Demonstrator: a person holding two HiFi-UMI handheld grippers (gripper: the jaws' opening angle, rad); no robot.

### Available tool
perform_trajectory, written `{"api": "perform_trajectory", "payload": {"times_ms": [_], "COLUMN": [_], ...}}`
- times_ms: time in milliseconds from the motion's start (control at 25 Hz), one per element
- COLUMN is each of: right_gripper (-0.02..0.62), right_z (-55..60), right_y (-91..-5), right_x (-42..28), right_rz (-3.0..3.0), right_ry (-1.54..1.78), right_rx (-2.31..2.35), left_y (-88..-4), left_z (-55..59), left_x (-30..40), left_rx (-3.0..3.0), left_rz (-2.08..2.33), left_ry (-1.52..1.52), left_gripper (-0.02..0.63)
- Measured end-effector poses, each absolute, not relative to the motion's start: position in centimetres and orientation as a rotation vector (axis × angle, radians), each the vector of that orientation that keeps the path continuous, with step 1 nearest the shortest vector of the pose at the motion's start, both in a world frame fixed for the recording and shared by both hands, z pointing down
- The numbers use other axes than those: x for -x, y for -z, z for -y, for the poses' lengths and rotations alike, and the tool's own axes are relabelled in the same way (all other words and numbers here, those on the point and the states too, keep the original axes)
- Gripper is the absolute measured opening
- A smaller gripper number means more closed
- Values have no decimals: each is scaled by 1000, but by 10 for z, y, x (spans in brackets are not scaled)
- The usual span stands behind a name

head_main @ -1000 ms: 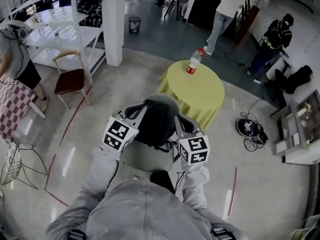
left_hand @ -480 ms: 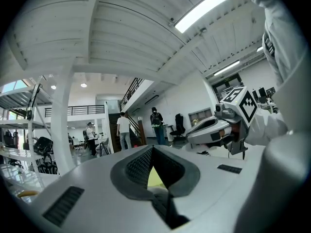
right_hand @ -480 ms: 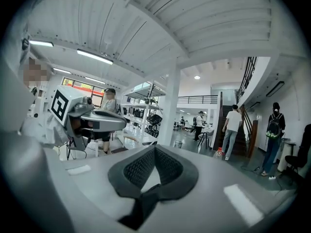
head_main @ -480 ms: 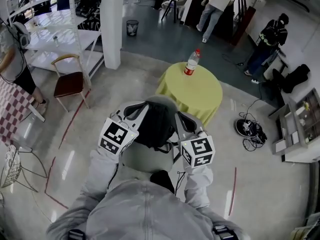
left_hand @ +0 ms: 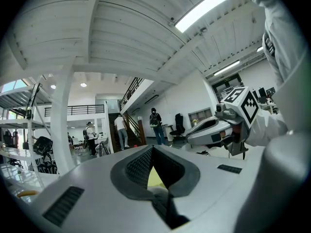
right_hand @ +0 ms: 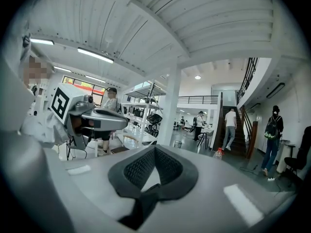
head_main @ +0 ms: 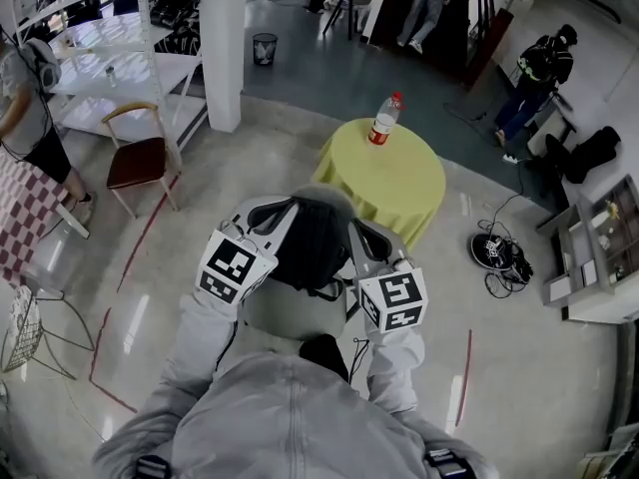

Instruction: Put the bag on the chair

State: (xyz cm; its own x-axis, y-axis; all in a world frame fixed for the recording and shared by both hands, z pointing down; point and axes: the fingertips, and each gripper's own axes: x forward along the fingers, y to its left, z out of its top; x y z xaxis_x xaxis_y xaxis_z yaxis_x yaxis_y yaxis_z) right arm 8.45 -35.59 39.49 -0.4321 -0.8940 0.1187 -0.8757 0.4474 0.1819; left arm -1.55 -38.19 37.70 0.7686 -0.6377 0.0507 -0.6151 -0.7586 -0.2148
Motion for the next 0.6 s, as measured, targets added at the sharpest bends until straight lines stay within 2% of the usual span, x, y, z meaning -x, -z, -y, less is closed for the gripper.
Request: {"api": "perform_trajectory", "payload": {"times_ms": [600], "right_gripper": [9], "right_z": [352], "right_y": [-406], "right_x": [-83], "right_rz": [2520], "right_ry": [85], "right_rx": [-1533], "left_y": [-388], "left_z": [378], "left_x": [17], "left_rx": [2802], "left_rz": [-1006], "left_ry": [199], "left_gripper": [6]}}
